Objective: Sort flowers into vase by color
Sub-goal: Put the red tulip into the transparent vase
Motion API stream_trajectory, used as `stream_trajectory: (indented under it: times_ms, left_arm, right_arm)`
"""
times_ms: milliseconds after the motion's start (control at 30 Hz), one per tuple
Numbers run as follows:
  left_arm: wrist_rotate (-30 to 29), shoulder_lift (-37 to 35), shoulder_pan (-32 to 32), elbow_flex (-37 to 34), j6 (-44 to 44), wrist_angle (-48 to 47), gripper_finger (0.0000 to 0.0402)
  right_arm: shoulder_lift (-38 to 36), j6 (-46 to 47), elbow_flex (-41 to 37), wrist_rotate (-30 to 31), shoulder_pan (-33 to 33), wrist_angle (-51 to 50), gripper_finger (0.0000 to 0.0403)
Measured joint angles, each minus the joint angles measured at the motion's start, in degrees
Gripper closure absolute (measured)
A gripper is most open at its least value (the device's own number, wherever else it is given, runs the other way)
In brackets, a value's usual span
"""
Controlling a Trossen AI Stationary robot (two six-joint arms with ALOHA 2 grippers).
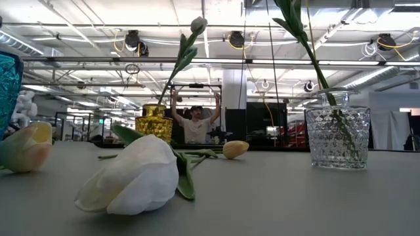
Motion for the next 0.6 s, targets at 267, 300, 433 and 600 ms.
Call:
stream_trajectory:
  times_ms: [267, 300, 433, 600]
  left_arm:
    - [2.44, 1.38, 0.0, 0.02, -0.06, 3.9, 0.0401]
    - [2.48, 1.46, 0.0, 0.02, -0.06, 3.57, 0.0401]
    - [2.55, 1.58, 0.0, 0.0, -0.09, 3.4, 0.0401]
    - [3.28, 1.52, 0.0, 0.0, -0.26, 3.49, 0.0401]
  right_arm:
    - [-0.02, -0.02, 0.0, 0.46, -0.48, -1.58, 0.022]
    - [-0.02, -0.02, 0.0, 0.42, -0.5, -1.6, 0.022]
    - [-0.04, -0.02, 0.0, 0.34, -0.5, -2.17, 0.022]
    - [-0.07, -0.02, 0.0, 0.26, -0.74, -2.65, 0.022]
